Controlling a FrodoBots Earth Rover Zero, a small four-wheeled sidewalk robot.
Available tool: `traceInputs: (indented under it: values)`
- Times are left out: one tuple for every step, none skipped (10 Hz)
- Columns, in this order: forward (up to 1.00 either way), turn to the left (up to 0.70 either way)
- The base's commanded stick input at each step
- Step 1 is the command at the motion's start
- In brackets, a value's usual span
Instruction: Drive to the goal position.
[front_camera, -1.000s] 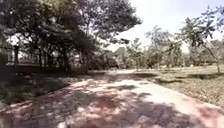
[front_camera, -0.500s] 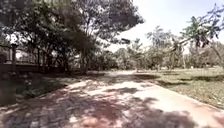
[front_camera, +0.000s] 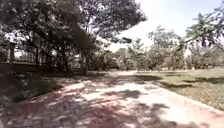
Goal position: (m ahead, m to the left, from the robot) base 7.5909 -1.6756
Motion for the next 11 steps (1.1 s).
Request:
traceInputs:
  values:
    - [0.7, 0.0]
    - [0.7, 0.0]
    - [0.7, 0.0]
    - [0.7, 0.0]
    - [0.7, 0.0]
    - [0.7, 0.0]
    - [0.7, 0.0]
    - [0.7, 0.0]
    - [0.7, 0.0]
    - [0.7, 0.0]
    - [0.7, 0.0]
